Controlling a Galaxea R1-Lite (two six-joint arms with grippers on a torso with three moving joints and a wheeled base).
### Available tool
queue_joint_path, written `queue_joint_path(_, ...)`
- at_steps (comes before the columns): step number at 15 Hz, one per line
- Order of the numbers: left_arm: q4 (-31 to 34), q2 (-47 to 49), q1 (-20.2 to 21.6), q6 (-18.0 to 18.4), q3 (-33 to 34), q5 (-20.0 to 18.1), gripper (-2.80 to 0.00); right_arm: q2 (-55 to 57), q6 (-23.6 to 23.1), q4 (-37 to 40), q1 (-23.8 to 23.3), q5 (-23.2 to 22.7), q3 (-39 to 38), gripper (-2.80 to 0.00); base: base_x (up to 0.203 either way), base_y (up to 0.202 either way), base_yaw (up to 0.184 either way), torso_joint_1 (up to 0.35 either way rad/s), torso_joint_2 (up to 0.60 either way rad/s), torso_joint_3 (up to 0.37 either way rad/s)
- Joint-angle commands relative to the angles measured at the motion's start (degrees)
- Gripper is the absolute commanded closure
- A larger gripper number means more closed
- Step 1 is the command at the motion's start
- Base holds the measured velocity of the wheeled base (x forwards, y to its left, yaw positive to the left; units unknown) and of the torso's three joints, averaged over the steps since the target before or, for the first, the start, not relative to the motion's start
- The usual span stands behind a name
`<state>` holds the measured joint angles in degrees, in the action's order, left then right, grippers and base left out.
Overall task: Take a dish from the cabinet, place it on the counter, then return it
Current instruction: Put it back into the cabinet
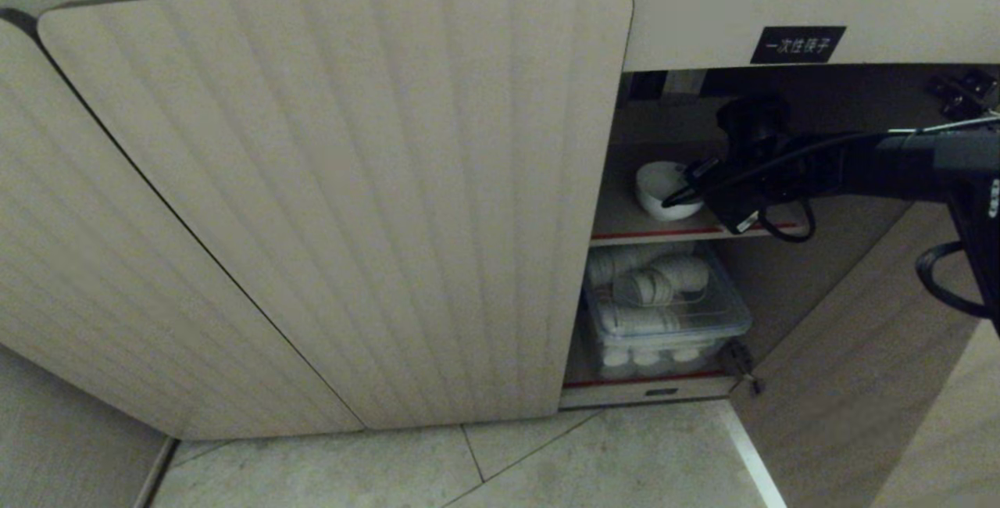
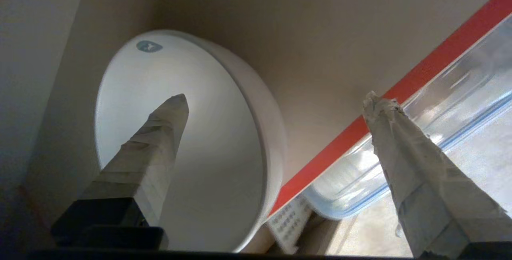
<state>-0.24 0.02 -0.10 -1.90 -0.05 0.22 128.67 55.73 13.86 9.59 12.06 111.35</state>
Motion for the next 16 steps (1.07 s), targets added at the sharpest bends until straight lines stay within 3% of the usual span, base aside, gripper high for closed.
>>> queue_joint_path(1, 0.0, 0.0, 0.0, 0.0, 0.0, 0.0, 0.0, -0.3, -1.2, -0.1, 0.1, 1.7, -0.2, -2.8, 0.0, 0.0, 0.0, 0.0, 0.0, 0.0)
queue_joint_path(4, 0.0, 0.0, 0.0, 0.0, 0.0, 0.0, 0.0, -0.7, -3.0, -0.2, 0.1, 2.0, -0.2, -2.8, 0.0, 0.0, 0.0, 0.0, 0.0, 0.0)
queue_joint_path(12, 0.0, 0.0, 0.0, 0.0, 0.0, 0.0, 0.0, -2.0, -11.2, -9.2, 0.1, 5.2, -3.0, -2.8, 0.0, 0.0, 0.0, 0.0, 0.0, 0.0)
queue_joint_path(16, 0.0, 0.0, 0.0, 0.0, 0.0, 0.0, 0.0, -2.8, -17.0, -17.0, 0.0, 6.0, -6.5, -2.8, 0.0, 0.0, 0.0, 0.0, 0.0, 0.0)
